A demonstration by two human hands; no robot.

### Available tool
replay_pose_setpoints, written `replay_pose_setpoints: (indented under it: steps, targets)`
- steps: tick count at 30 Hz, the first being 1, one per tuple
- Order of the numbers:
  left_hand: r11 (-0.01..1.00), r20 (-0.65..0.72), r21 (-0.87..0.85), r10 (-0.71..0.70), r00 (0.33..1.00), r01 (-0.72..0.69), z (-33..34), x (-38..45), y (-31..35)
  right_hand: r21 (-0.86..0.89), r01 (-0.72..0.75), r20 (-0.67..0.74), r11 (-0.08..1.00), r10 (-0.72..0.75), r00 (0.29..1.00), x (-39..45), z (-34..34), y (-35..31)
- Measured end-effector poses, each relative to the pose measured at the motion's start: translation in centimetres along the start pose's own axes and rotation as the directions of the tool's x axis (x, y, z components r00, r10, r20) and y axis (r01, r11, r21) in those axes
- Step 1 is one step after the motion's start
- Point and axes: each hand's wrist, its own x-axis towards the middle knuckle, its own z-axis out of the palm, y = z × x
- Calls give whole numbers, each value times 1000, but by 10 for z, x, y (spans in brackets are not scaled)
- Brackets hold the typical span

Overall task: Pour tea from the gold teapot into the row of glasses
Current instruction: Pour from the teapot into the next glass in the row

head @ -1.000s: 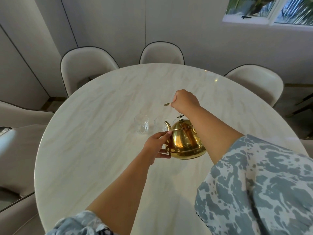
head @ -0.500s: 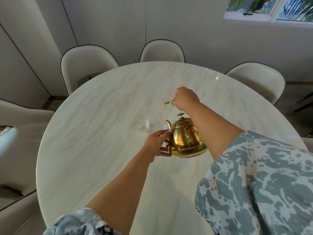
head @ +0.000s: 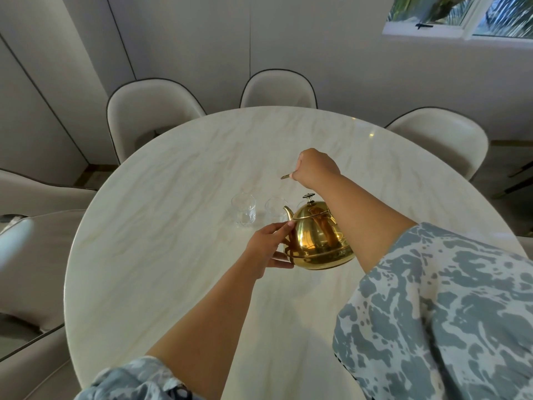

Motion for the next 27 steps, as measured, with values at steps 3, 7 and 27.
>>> replay_pose_setpoints:
  steps: [3,7,27]
  targets:
    - [1000,-4,0,7,1000,-7,0,0,0,-3,-5,-4,1000,5,1000,1,-1,0]
    - [1000,0,4,6,1000,-6,1,-1,1,-4,-16,4,1000,16,1000,2,-2,-1]
    - [1000,29,2,-3,1000,3,2,-5,3,-62,-30,35,998,32,999,-1,-10,-8]
